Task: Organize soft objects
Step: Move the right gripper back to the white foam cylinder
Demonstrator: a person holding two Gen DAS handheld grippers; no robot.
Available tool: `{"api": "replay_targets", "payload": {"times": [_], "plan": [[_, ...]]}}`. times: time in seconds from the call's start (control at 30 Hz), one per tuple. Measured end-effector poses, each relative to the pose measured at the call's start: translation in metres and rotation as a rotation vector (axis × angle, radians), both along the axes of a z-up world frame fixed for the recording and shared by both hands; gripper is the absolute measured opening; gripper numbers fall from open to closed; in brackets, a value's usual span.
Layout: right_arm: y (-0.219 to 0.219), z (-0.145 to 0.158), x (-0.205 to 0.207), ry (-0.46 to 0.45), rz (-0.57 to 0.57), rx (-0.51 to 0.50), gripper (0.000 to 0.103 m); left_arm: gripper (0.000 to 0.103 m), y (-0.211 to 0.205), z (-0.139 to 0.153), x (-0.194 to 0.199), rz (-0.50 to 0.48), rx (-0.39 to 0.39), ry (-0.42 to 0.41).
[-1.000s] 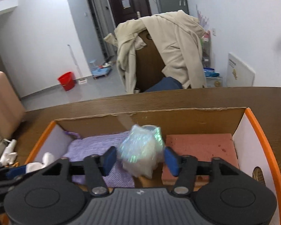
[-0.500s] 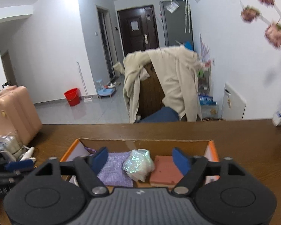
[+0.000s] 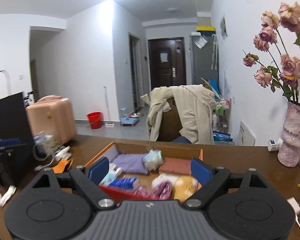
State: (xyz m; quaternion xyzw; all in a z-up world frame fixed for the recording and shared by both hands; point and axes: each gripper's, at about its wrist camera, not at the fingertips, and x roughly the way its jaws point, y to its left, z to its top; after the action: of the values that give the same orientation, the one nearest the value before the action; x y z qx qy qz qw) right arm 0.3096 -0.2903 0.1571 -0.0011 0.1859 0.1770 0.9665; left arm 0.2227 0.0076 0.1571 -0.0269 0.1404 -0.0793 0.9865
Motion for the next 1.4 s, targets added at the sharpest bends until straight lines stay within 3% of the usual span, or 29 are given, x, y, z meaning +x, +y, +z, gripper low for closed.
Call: {"api": "replay_targets", "payload": {"times": [0.13, 0.23, 0.33, 0.6, 0.9, 1.1, 1.3, 1.37, 1.4], "plan": [[-0.007, -0.017, -0.053, -0.046, 0.027, 0.001, 0.09, 0.099, -0.007, -0.021, -0.042, -0.002, -0.011, -0.004], [-0.009, -0.031, -0.087, -0.103, 0.022, -0.019, 0.094, 0.099, -0.013, -0.039, -0.067, -0.014, 0.023, 0.007], [-0.012, -0.046, -0.113, -0.122, 0.015, -0.042, 0.094, 0.1, -0.012, -0.057, -0.089, -0.002, 0.005, 0.025], [-0.023, -0.089, -0.155, -0.029, -0.007, 0.036, 0.094, 0.101, -0.007, -0.084, -0.105, 0.026, -0.01, 0.083], [-0.036, -0.104, -0.137, 0.028, -0.057, 0.083, 0.091, 0.101, -0.024, -0.099, -0.078, -0.014, -0.012, 0.144], [-0.033, -0.115, -0.111, 0.086, -0.048, 0.069, 0.073, 0.101, -0.035, -0.104, -0.046, -0.025, -0.023, 0.172], [-0.04, -0.121, -0.078, 0.117, -0.094, 0.068, 0.072, 0.1, -0.054, -0.106, -0.007, -0.069, -0.018, 0.199], [-0.043, -0.124, -0.064, 0.131, -0.115, 0.068, 0.069, 0.095, -0.065, -0.104, 0.006, -0.113, -0.022, 0.2], [-0.045, -0.125, -0.057, 0.136, -0.121, 0.069, 0.066, 0.08, -0.072, -0.102, 0.015, -0.154, -0.028, 0.21]]}}
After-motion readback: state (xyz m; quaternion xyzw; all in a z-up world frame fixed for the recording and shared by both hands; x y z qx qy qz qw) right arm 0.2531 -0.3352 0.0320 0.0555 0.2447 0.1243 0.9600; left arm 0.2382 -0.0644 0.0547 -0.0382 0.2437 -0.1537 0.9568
